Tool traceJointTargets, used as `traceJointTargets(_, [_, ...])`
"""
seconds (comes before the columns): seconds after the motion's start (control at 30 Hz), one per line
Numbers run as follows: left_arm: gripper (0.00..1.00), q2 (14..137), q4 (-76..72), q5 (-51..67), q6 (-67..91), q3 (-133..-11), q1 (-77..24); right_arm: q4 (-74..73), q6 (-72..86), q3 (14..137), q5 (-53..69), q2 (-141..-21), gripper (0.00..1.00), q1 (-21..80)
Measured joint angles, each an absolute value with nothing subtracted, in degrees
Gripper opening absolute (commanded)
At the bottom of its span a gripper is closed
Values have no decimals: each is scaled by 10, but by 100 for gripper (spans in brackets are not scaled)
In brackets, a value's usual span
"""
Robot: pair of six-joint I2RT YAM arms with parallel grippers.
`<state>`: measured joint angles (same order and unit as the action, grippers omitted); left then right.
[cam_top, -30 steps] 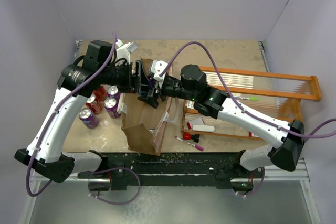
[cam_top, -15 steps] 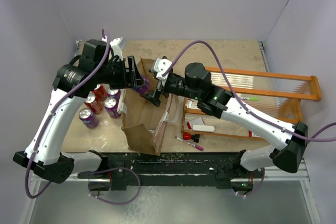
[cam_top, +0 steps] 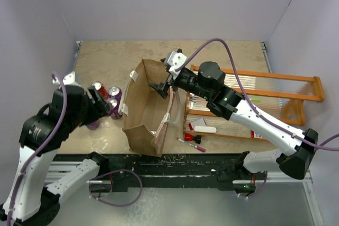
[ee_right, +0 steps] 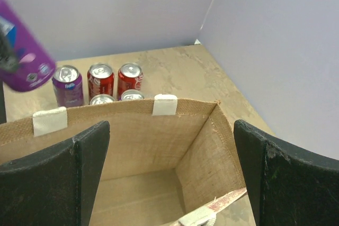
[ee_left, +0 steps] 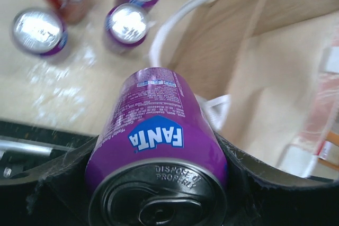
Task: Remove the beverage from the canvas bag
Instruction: Place the drink at the center of the board.
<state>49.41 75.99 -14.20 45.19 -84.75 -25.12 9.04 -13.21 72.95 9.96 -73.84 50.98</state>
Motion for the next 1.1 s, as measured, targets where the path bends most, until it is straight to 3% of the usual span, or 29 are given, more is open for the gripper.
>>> traceJointTargets(0.2, [0,418,810,-188,552,-711,-251,104,-103,711,99,-723,100,509])
traceJointTargets(0.57, [0,427,722,-248,667,-496,-251,111,-70,674,100,-658,100,509])
traceJointTargets(1.1, [0,528,531,-314,729,-370,-251,90,-61,672,99,-651,100,509])
